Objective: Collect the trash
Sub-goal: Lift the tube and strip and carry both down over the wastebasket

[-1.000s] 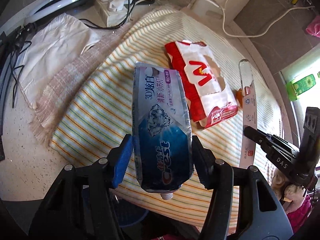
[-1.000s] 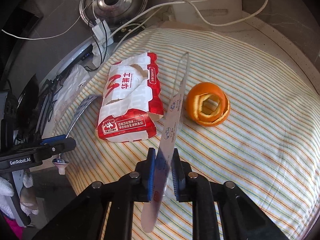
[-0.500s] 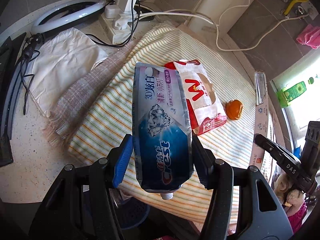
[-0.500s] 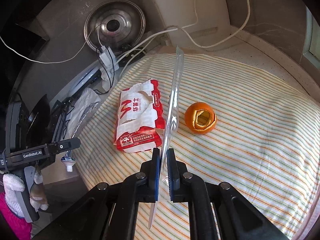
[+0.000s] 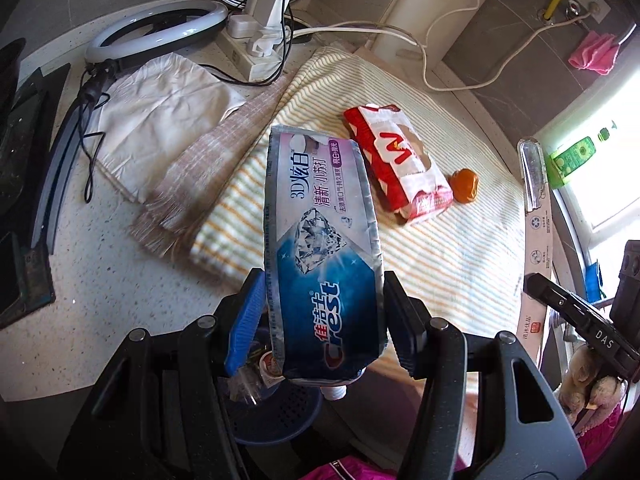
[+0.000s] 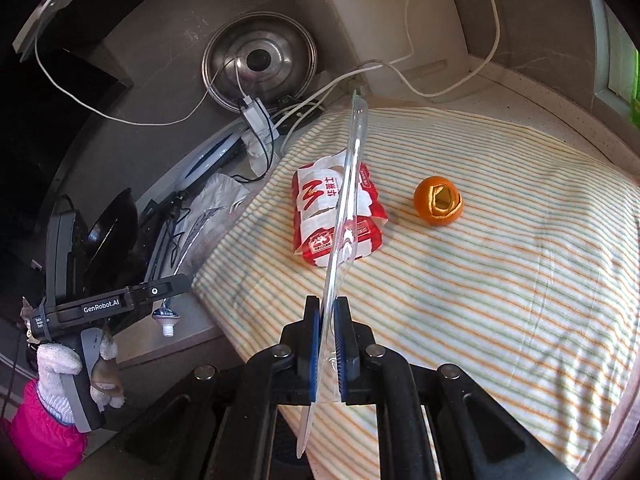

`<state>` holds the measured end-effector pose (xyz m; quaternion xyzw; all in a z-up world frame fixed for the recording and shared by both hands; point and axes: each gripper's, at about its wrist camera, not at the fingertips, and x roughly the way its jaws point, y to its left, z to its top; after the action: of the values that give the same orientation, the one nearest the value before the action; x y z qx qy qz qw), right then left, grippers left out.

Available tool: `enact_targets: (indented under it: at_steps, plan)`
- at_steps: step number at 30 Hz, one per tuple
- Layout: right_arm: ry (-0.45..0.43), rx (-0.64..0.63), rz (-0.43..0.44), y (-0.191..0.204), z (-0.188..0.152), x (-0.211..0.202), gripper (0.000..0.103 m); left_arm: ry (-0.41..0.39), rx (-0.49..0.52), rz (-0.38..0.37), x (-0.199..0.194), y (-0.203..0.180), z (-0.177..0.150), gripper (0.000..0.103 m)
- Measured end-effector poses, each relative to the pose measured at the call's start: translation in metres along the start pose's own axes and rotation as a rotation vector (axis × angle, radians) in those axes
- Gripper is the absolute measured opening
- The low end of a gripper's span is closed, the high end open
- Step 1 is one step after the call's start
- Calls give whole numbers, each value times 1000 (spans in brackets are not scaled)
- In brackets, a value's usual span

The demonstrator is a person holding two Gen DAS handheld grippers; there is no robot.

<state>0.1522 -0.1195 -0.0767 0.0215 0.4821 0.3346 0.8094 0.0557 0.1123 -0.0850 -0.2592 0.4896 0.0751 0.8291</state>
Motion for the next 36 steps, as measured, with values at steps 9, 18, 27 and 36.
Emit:
enact_targets:
  at_steps: [9,18,27,36]
  plan:
    - [50,12,38,44,-52,-2,5,46,31,1,-8,28,-43,59]
    - [129,48,55,78,-104,16,5,120,30,-26,-6,59,-90,59]
    - [232,65,67,103,-153,46,5,190,60,-37,2,71,-128,59]
    - [322,130,52,99,-193,78,5,269,95,-32,26,73,-164,58]
